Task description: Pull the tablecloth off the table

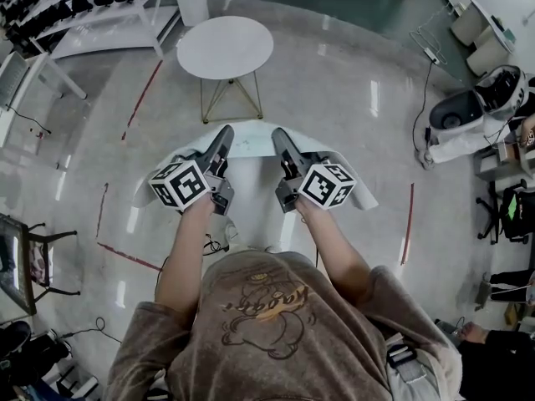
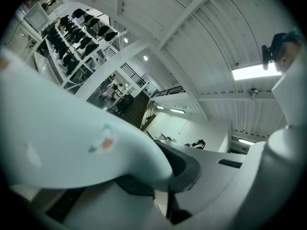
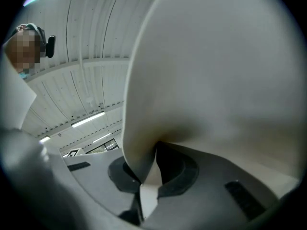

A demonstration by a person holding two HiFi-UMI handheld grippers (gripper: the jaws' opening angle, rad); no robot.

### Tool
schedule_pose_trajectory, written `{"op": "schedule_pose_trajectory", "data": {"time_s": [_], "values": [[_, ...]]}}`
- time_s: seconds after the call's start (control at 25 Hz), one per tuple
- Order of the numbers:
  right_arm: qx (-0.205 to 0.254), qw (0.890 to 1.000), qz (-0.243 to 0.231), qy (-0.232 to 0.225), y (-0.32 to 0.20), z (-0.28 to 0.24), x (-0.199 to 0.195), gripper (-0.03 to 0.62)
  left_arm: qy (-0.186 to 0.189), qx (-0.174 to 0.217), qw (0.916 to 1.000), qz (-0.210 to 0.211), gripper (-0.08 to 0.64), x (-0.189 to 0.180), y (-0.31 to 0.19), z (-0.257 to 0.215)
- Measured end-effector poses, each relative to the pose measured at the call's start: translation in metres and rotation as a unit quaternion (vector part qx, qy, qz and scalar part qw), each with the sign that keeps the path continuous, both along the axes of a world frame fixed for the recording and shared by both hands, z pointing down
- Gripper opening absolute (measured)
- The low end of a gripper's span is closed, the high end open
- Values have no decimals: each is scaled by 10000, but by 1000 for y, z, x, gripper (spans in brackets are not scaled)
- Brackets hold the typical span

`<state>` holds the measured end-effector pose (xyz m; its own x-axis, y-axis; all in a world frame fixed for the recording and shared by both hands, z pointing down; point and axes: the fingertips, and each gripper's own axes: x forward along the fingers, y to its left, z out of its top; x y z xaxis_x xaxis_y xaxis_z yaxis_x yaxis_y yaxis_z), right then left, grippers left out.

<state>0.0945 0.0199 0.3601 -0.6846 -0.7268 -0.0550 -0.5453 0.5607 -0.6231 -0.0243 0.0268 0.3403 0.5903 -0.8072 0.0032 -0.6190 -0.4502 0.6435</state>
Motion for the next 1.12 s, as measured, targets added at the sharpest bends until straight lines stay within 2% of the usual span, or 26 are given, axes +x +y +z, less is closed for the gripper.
{"op": "schedule_pose_trajectory", "data": {"time_s": [0.2,0.64,1.12], "values": [[-72,10000,6,-41,-15,9,-6,31,-133,117,9998,-10,21,-6,-10,2],[17,9998,-9,199,-48,7,-52,31,-250,103,9995,-138,21,-52,-40,7],[-31,9990,-90,433,-49,6,-55,26,-330,155,9992,-150,21,-52,-42,6]]}}
